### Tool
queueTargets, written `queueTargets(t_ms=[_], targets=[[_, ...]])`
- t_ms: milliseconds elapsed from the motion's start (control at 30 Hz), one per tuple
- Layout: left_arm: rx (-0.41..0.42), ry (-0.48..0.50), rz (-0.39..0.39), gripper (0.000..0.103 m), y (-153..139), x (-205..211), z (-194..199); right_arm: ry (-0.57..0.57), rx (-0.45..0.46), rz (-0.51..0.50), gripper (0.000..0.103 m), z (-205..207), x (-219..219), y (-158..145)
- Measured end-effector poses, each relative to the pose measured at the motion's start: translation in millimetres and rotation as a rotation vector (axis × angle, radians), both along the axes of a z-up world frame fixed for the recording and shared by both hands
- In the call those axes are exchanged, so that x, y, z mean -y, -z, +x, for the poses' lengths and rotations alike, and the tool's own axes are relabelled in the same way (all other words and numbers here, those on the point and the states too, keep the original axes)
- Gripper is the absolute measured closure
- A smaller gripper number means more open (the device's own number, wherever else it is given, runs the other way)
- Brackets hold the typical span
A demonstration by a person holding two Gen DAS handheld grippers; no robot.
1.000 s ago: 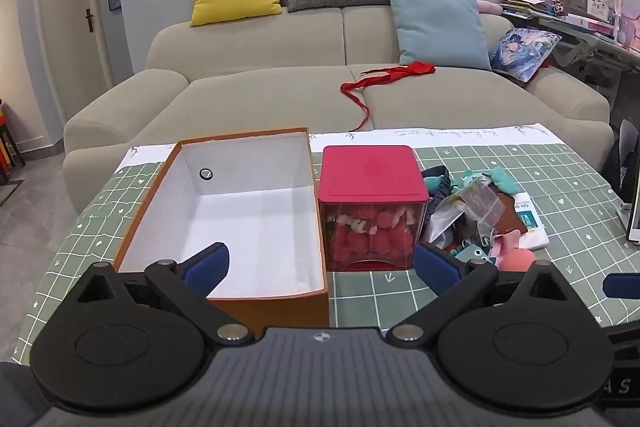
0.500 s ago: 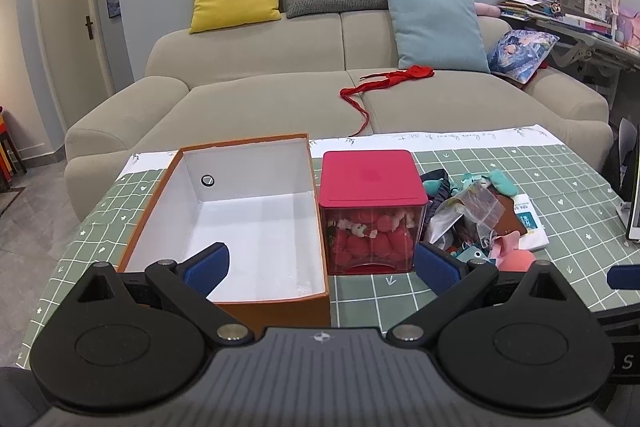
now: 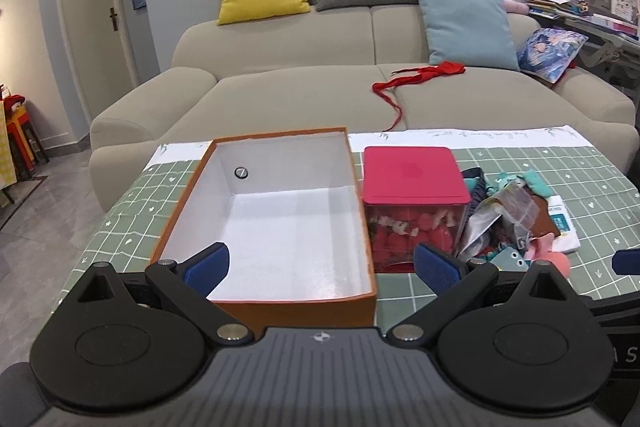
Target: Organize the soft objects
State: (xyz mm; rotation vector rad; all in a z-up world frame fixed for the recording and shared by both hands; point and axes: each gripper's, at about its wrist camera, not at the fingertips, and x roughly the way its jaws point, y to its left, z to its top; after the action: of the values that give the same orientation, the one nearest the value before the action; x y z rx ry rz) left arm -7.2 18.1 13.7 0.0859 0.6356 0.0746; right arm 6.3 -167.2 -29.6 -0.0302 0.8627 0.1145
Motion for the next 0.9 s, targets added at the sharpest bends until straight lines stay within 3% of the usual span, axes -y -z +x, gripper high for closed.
queueTargets(t_ms=[300,900], targets=[[-0.015,-0.034,-0.03,0.0,0.5,-11.4,1.5,-0.041,0.003,-0.008,0.013,7.0,-17.8,-4.7],[-0.01,-0.025,0.002,0.0,0.0,-9.2,1.3,-0.006,-0.014,-0.01,0.013,9.9,-15.4,-0.4]])
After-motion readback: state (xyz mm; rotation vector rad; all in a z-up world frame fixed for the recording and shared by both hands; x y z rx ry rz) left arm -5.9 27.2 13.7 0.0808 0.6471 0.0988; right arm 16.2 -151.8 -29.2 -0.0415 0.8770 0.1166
